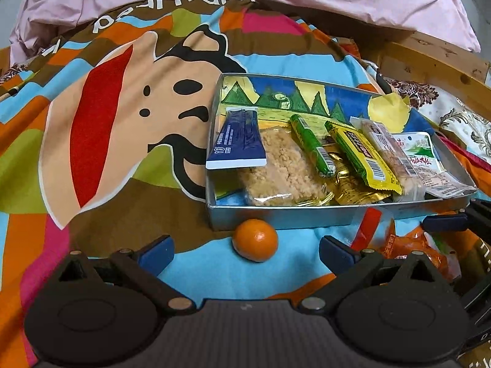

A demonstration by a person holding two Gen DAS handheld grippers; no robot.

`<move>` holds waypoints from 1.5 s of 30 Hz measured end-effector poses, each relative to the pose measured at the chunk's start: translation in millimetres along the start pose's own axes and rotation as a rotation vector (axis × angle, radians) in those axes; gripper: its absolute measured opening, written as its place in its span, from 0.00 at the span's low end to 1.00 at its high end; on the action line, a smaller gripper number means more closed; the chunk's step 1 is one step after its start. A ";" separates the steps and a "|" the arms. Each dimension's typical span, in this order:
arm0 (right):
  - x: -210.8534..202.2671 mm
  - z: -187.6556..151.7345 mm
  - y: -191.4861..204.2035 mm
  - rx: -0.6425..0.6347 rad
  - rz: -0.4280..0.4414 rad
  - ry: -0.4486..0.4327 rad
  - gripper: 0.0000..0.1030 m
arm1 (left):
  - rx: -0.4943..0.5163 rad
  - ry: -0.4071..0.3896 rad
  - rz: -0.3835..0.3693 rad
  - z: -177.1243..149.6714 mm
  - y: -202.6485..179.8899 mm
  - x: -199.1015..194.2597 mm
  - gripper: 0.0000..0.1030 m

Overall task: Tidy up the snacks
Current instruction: 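Close left tool on the mandarin while right tool grasps the orange spicy pack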

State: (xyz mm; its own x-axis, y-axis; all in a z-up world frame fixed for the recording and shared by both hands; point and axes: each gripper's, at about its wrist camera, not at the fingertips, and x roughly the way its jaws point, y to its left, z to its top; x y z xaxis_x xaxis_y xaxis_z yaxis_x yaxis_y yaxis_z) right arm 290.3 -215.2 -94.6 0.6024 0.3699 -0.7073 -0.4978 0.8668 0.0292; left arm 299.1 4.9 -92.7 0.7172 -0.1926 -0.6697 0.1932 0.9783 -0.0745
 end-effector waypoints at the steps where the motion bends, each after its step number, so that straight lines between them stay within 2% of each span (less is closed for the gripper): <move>1: 0.3 -0.4 1.3 -0.004 -0.006 -0.002 0.99 | -0.001 -0.002 -0.001 0.1 -0.2 0.1 1.00; 10: 1.4 -3.5 3.1 0.002 -0.018 -0.021 0.99 | -0.012 -0.023 -0.040 -2.5 -0.8 5.1 0.99; 12: 1.4 -4.2 3.6 0.006 -0.021 -0.025 0.99 | -0.031 -0.035 -0.062 -1.9 1.3 6.1 0.95; 15: 1.3 -4.9 3.1 0.022 -0.026 -0.036 0.99 | -0.041 -0.030 -0.078 -2.0 1.3 9.3 0.85; 17: 1.0 -4.9 2.9 0.029 -0.032 -0.042 0.97 | -0.034 -0.028 -0.066 -3.0 -0.3 11.2 0.74; 20: -0.3 -5.1 3.2 0.031 -0.036 -0.052 0.93 | -0.030 -0.034 -0.052 -3.9 -1.5 10.6 0.68; 21: -1.2 -5.3 3.9 0.028 -0.034 -0.056 0.90 | -0.032 -0.036 -0.050 -3.9 -1.5 10.4 0.66; 23: -2.8 -5.1 6.9 0.016 -0.027 -0.060 0.84 | -0.039 -0.034 -0.045 -3.8 -0.6 10.7 0.51; 24: -3.1 -4.9 8.8 0.007 -0.017 -0.056 0.76 | -0.041 -0.031 -0.046 -3.9 -0.2 11.1 0.46; 27: -2.0 -4.0 15.7 -0.017 -0.027 -0.039 0.74 | -0.040 -0.027 -0.041 -4.6 0.3 11.5 0.36; 37: -11.0 -4.7 19.9 0.014 -0.067 0.009 0.58 | -0.006 -0.012 -0.057 -9.6 -11.3 4.8 0.35; 45: -33.4 -12.0 28.4 0.075 -0.121 0.043 0.51 | 0.045 0.015 -0.084 -19.1 -29.8 -5.1 0.35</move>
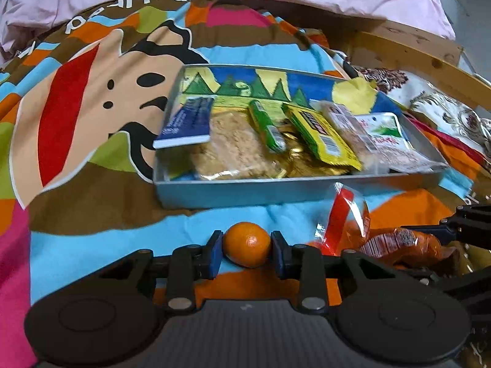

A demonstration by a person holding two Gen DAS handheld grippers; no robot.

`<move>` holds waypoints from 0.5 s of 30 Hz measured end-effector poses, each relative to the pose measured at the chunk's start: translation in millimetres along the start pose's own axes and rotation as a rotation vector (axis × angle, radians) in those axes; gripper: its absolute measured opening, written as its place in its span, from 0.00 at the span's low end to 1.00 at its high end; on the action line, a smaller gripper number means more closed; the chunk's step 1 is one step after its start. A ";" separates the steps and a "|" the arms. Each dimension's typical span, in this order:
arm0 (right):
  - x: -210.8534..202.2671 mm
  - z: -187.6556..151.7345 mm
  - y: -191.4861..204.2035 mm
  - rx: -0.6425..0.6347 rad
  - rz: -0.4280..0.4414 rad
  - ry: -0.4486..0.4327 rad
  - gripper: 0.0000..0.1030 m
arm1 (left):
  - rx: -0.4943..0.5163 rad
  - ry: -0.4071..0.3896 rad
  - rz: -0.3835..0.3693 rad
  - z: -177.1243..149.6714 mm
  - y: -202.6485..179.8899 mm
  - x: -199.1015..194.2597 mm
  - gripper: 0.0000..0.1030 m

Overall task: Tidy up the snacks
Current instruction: 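Close left tool on the mandarin while right tool grasps the orange spicy pack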

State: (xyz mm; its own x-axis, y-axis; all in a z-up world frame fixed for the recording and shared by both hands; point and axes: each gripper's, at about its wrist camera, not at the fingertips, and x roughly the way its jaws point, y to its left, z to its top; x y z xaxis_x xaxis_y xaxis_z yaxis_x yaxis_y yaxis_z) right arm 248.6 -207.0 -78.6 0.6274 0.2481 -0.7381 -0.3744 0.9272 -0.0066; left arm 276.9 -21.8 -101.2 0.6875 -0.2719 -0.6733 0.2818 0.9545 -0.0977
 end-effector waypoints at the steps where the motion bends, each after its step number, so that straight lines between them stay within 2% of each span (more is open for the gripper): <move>1: -3.0 -1.0 1.3 0.008 -0.007 0.005 0.51 | 0.000 0.005 -0.006 -2.0 -1.6 -2.0 0.35; 11: -29.3 -12.9 11.1 0.100 -0.035 0.063 0.52 | 0.015 0.050 -0.029 -19.7 -14.7 -31.0 0.35; 15: -37.8 -18.3 19.5 0.101 -0.034 0.068 0.56 | -0.015 0.060 -0.044 -24.4 -16.5 -42.1 0.35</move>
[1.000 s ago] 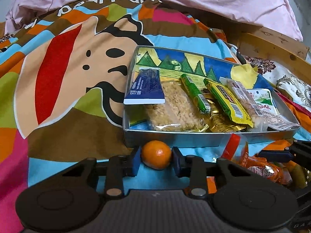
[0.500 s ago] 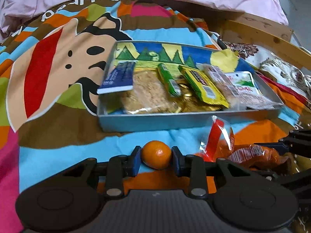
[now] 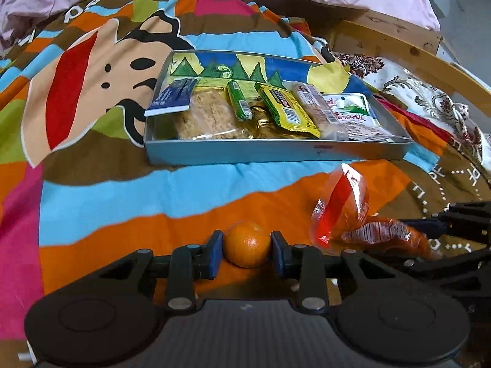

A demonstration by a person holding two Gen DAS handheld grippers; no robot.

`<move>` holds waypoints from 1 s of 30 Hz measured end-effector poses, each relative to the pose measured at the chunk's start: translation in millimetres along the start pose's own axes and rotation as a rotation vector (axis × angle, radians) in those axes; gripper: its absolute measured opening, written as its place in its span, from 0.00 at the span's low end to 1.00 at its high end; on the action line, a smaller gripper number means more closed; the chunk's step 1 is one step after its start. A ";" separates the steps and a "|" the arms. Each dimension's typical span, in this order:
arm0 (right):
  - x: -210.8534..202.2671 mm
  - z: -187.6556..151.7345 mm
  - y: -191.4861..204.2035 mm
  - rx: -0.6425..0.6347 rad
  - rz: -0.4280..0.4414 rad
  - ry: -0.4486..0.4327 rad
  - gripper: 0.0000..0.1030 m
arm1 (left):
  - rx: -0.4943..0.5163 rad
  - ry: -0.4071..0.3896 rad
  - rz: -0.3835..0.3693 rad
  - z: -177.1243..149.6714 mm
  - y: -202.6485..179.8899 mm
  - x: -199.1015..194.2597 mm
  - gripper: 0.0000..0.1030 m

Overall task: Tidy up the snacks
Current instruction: 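Close left tool on the mandarin while right tool grasps the orange spicy pack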

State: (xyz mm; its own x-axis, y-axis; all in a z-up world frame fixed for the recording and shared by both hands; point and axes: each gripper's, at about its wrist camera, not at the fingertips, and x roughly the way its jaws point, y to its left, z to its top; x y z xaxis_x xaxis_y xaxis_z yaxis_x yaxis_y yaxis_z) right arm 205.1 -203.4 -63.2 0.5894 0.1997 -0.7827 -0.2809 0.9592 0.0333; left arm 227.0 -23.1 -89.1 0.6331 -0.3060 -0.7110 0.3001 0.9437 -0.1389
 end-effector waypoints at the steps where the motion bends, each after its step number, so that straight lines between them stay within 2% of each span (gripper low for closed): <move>1: -1.6 -1.5 2.7 -0.012 0.000 -0.002 0.58 | -0.003 0.000 0.000 -1.6 -0.6 -2.0 0.35; 8: 0.3 -3.5 7.3 -0.055 0.021 -0.020 0.68 | 0.030 -0.003 0.017 -6.5 -6.3 -3.9 0.35; 13: 0.7 -4.2 2.7 -0.108 0.071 -0.084 0.86 | 0.024 -0.010 0.001 -8.5 -3.0 -2.7 0.35; 17: 5.7 -9.4 -2.7 -0.111 0.138 -0.085 0.88 | 0.021 -0.012 0.000 -10.0 -3.3 -5.1 0.35; 20: 10.8 -13.5 -5.9 -0.111 0.132 -0.084 0.88 | 0.033 -0.011 0.006 -12.9 -5.7 -9.1 0.35; 23: 8.9 -15.1 -9.7 -0.072 0.122 -0.094 0.78 | 0.040 -0.007 0.009 -16.1 -7.9 -14.6 0.35; 25: 7.3 -16.5 -7.3 -0.079 0.105 -0.084 0.67 | 0.043 -0.002 0.011 -19.0 -9.1 -19.0 0.35; 28: 0.4 -22.2 3.6 -0.125 0.068 -0.080 0.54 | 0.057 0.007 0.018 -23.5 -12.1 -26.0 0.35; 30: -5.6 -27.0 13.8 -0.172 0.036 -0.081 0.49 | 0.071 0.015 0.027 -27.0 -15.2 -30.6 0.35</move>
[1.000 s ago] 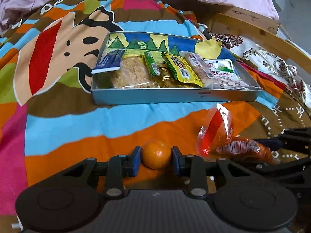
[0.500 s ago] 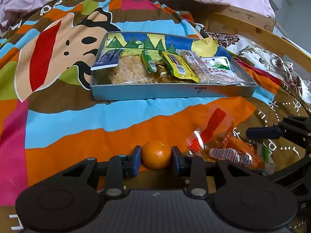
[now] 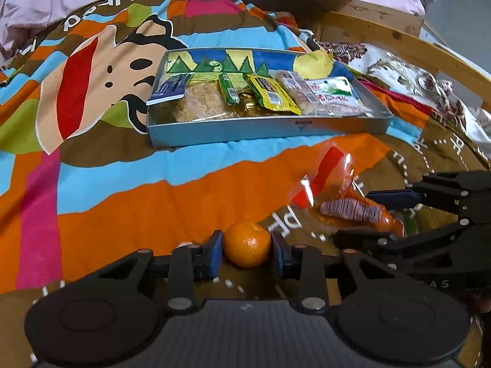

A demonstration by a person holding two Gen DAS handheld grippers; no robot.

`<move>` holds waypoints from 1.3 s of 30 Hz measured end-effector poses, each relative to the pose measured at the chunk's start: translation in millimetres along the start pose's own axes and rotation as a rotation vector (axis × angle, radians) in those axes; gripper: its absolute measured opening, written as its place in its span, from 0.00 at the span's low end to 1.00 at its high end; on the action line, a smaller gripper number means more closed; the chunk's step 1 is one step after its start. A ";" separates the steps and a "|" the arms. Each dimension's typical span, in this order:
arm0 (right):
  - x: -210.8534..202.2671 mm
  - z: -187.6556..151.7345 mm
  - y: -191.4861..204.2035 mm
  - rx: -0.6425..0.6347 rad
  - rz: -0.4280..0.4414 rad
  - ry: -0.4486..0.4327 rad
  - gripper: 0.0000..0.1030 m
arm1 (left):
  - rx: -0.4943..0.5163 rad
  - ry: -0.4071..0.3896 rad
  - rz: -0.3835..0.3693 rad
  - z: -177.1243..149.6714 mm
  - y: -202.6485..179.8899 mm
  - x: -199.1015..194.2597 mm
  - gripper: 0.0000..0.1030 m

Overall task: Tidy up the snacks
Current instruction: 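Close left tool on the mandarin while right tool grasps the orange spicy pack, then carry the mandarin and spicy pack up and over the tin tray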

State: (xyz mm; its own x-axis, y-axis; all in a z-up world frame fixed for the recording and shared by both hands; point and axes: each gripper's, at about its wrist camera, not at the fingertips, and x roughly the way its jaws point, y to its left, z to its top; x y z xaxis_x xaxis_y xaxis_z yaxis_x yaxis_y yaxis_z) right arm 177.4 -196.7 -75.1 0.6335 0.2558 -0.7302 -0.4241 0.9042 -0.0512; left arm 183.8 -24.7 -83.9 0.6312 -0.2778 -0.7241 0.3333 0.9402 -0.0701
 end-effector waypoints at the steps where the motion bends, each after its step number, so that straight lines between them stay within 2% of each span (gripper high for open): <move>1: -2.8 -1.4 4.4 -0.018 -0.011 0.000 0.48 | 0.009 0.003 0.006 -2.1 -2.0 -2.7 0.35; 8: -18.9 -10.1 32.0 -0.148 -0.091 -0.019 0.41 | 0.073 -0.016 0.045 -11.7 -16.1 -22.8 0.34; 13: -21.5 -11.1 36.0 -0.177 -0.136 -0.043 0.41 | 0.072 -0.047 0.059 -11.5 -17.1 -30.0 0.34; 17: -20.6 -8.8 32.8 -0.165 -0.170 -0.070 0.39 | 0.040 -0.075 0.057 -8.4 -12.7 -30.0 0.34; 19: -21.9 -5.8 29.7 -0.150 -0.192 -0.096 0.32 | 0.028 -0.092 0.058 -7.0 -10.7 -29.6 0.34; 22: -24.7 1.2 20.5 -0.093 -0.212 -0.129 0.30 | 0.004 -0.127 0.057 -1.3 -10.2 -31.8 0.34; 26: -14.8 3.0 12.0 -0.049 -0.203 -0.100 0.28 | -0.033 -0.183 0.031 8.9 -9.0 -32.9 0.34; 32: -8.5 5.3 9.2 -0.039 -0.224 -0.110 0.27 | -0.062 -0.162 0.040 12.1 -5.3 -18.4 0.34; 39: -6.7 5.8 6.4 -0.046 -0.269 -0.124 0.27 | -0.113 -0.172 0.027 15.6 0.3 -15.2 0.34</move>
State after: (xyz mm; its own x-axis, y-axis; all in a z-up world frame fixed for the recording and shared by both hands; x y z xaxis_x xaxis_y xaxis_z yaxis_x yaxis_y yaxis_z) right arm 174.2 -190.7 -66.5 0.8004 0.0512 -0.5972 -0.2573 0.9293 -0.2651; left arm 185.2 -23.2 -62.2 0.7525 -0.2724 -0.5996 0.2398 0.9613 -0.1357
